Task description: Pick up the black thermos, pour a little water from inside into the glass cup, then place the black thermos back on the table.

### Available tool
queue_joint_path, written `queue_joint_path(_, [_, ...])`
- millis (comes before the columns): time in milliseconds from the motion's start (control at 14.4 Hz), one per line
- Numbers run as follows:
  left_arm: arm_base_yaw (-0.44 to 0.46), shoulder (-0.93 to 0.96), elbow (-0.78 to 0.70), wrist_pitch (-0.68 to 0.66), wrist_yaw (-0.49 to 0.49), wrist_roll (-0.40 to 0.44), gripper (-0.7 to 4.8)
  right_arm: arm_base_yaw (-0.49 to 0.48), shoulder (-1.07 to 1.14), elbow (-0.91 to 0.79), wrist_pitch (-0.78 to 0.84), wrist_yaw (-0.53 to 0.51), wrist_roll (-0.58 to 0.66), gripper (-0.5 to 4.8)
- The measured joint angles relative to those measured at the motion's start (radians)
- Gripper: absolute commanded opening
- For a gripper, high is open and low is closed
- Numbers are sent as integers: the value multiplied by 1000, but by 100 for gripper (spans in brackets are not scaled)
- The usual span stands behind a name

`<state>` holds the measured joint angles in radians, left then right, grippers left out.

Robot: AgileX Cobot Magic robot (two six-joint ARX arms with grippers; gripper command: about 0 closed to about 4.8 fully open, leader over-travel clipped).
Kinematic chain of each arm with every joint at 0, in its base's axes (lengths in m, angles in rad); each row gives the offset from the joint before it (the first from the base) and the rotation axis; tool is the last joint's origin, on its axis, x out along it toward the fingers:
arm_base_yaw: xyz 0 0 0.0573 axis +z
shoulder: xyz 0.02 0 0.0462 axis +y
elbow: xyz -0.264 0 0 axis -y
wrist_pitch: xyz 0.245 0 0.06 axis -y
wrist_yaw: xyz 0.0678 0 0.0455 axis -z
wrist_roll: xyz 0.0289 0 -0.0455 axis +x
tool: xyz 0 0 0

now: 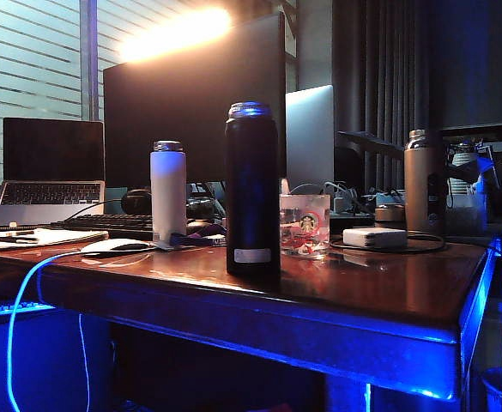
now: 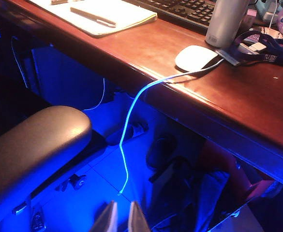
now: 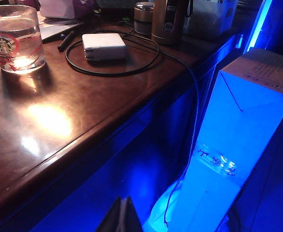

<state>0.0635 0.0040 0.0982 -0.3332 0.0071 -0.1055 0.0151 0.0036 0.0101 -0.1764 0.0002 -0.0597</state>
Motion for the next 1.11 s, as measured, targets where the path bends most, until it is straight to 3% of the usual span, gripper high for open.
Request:
queue_joint_path(488, [0,0,0,17,0,-30,53,0,0,0,3,0,26,-1])
queue_joint_path(697, [0,4,38,290,34,-147,53,5,0,9,43,0,139,-1])
queue_joint_path(836, [0,93,195,319,34,-141,53,5,0,104,59,-1,158,-1])
queue_joint_path(975, [1,290,383,304,55,-58,52,5,54,195,71,-1,161,-1])
queue_joint_path(1115, [0,580,709,169,225,101,53,5,225,304,45,-2,161,-1])
